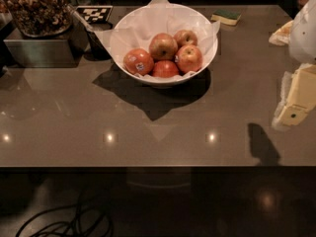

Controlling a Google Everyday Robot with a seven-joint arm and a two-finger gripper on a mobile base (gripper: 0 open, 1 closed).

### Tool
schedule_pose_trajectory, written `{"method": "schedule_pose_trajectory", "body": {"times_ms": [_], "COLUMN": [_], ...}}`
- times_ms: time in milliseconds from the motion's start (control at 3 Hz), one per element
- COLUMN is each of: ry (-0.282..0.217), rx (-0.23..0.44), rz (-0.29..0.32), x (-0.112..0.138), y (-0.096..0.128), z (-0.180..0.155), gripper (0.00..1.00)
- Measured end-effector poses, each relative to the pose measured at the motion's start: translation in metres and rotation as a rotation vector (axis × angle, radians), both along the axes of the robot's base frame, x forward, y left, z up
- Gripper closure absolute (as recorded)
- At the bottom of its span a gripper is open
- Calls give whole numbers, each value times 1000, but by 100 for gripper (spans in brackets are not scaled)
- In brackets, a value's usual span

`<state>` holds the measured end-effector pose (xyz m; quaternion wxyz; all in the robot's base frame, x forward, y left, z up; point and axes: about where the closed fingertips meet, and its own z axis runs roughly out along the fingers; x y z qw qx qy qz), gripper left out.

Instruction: Pick apple from white bowl

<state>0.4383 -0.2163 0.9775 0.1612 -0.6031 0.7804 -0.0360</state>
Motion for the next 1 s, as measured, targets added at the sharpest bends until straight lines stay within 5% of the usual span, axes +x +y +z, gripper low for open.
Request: {"method": "schedule_pose_trajectory", "body": {"times_ms": [667,1000], "ry": [-32,-55], "rx": [25,121], "rz": [11,47], "x": [14,48], "y": [6,22], "z": [8,19], "gripper": [0,0]}}
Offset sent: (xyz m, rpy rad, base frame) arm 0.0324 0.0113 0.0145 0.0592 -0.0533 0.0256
